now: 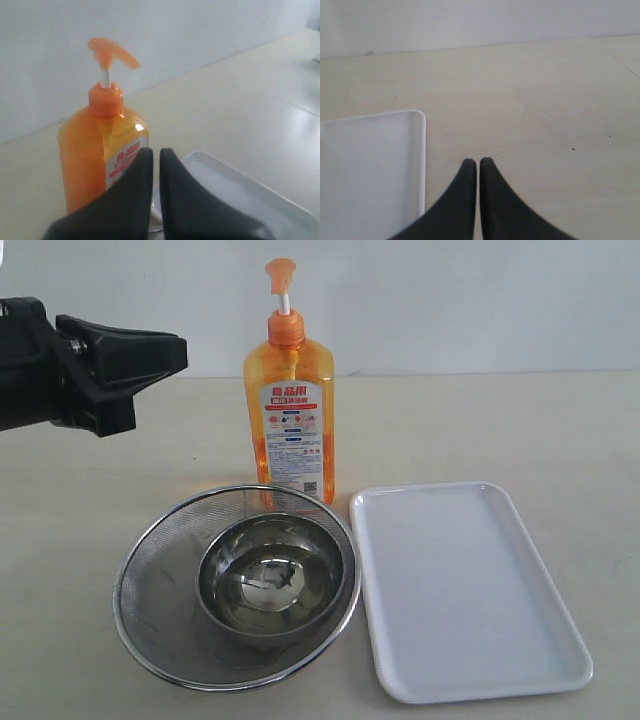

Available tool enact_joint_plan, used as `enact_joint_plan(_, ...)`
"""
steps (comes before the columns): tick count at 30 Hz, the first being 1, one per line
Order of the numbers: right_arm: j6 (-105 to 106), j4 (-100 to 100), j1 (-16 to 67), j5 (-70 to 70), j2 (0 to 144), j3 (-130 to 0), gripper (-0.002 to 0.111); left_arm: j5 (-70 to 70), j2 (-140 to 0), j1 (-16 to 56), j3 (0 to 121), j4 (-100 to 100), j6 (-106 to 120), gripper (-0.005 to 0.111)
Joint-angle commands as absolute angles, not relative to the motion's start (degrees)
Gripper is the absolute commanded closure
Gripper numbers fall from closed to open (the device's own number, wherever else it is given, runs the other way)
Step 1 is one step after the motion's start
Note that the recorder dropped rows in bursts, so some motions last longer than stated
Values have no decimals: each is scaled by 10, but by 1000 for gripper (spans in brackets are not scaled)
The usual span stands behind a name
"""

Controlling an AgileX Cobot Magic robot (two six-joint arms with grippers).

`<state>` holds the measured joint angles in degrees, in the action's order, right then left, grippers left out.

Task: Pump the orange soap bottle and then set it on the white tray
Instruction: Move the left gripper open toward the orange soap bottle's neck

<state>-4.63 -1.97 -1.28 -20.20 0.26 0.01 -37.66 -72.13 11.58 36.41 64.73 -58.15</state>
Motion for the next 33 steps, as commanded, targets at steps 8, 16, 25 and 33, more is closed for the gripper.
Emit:
enact_joint_plan(8, -44, -21, -17, -199, 0, 0, 108, -700, -908, -25, 398, 648, -492, 102)
enact_joint_plan(16, -44, -21, -17, -199, 0, 0, 108, -700, -978, -27, 477, 698, -458, 102)
enact_joint_plan(25, -44, -21, -17, -196, 0, 0, 108, -700, -984, -26, 504, 702, -410, 102)
enact_joint_plan(33, -44, -21, -17, -196, 0, 0, 108, -700, -1000, -26, 516, 695, -407, 63)
